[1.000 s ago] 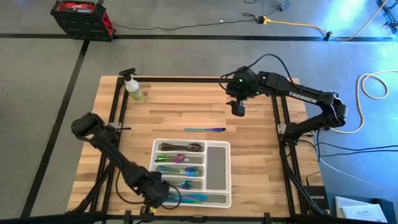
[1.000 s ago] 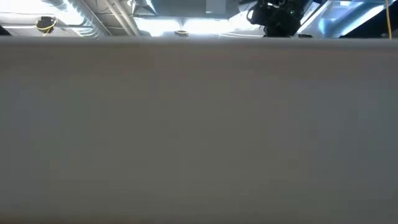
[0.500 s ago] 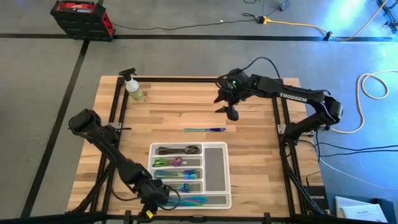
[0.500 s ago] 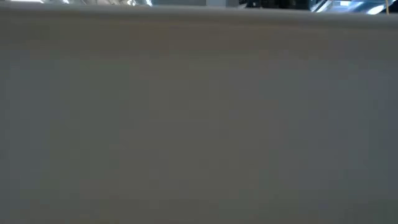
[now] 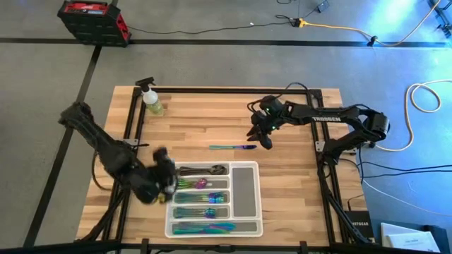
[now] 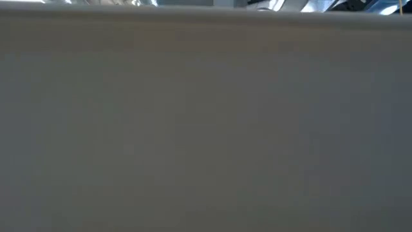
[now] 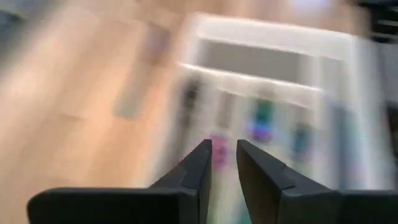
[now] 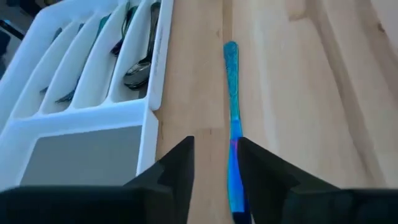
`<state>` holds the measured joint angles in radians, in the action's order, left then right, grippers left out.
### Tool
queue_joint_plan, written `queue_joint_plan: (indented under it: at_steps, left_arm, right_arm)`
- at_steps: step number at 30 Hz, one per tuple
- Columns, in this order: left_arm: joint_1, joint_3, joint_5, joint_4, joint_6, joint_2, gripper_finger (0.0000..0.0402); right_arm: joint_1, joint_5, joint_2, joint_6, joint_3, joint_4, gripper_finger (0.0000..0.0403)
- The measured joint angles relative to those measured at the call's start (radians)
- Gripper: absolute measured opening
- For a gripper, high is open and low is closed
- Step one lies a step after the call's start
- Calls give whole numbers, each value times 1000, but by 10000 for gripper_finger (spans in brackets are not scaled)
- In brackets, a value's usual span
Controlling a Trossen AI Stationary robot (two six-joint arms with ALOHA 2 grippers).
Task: Sort silverware
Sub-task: Put the purple knife into the white silverware tray
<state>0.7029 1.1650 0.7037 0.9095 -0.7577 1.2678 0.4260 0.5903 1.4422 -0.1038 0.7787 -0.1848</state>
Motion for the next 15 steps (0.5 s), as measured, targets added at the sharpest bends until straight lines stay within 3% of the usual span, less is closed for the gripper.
queue_joint_plan:
  at_steps: [3,5,8,15]
  left_arm:
    - [-87,-62,150,17,73,-44,60]
    - [-170,-140,136,-56,88,-80,60]
    - [-319,-303,-36,-278,197,-138,60]
    - [-704,-589,-327,-1048,615,-194,60]
  right_arm:
    - [0,-6,0,86,-18,39,82]
    - [-2,-42,0,137,-23,47,74]
    - [0,-92,0,174,-23,51,70]
    - [0,-167,0,52,-23,79,69]
